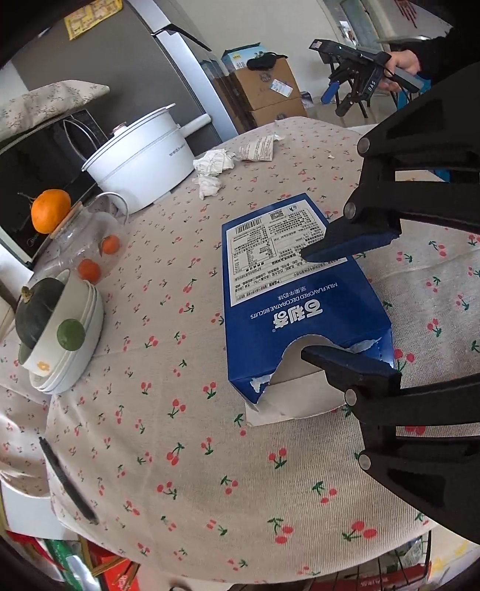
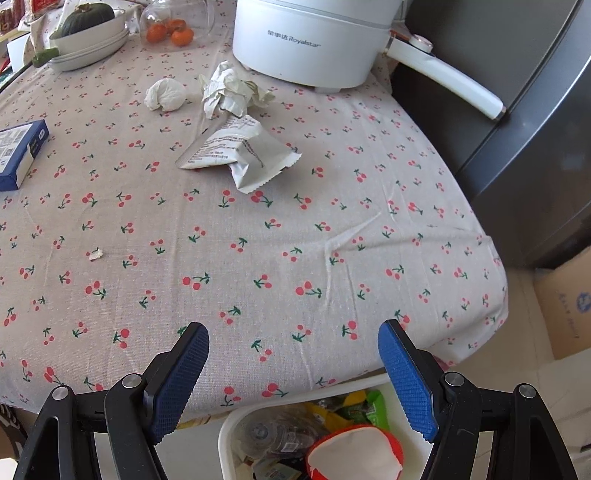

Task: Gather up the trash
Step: 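Grasp the blue milk carton with the left gripper, then grasp the white paper wrapper with the right gripper while the left holds the carton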

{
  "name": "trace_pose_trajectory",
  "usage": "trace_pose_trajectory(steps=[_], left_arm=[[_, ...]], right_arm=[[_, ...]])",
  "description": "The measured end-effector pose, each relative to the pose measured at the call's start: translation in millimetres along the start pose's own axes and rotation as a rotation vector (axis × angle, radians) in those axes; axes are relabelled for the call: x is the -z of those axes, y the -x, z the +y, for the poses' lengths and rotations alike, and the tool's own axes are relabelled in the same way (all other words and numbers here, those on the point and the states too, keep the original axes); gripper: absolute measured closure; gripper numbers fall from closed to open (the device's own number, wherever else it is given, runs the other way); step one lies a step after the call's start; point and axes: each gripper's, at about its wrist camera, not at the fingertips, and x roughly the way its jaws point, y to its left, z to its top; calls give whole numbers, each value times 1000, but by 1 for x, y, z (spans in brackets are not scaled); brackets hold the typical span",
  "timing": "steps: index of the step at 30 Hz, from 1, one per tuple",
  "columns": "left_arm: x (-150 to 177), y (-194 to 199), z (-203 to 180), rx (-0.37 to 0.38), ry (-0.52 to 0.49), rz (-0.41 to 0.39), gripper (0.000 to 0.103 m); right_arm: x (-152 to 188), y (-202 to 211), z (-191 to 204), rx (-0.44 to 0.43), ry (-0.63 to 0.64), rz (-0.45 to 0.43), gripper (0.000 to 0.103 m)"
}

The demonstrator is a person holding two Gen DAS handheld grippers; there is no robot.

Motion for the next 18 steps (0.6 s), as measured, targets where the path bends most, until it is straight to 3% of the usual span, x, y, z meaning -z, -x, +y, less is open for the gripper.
trace_pose_trajectory(steps=[9,16,18], left_arm=[[8,-16,-8,162,79,33,89],[9,23,-51,134,6,-50,98],[12,37,-65,92,-42,-83,100]], right_arm=[[-19,-11,3,-78,-50,11,24],[-45,-23,6,-132,-102,2,24],[-55,-30,3,-158,-142,-4,24]])
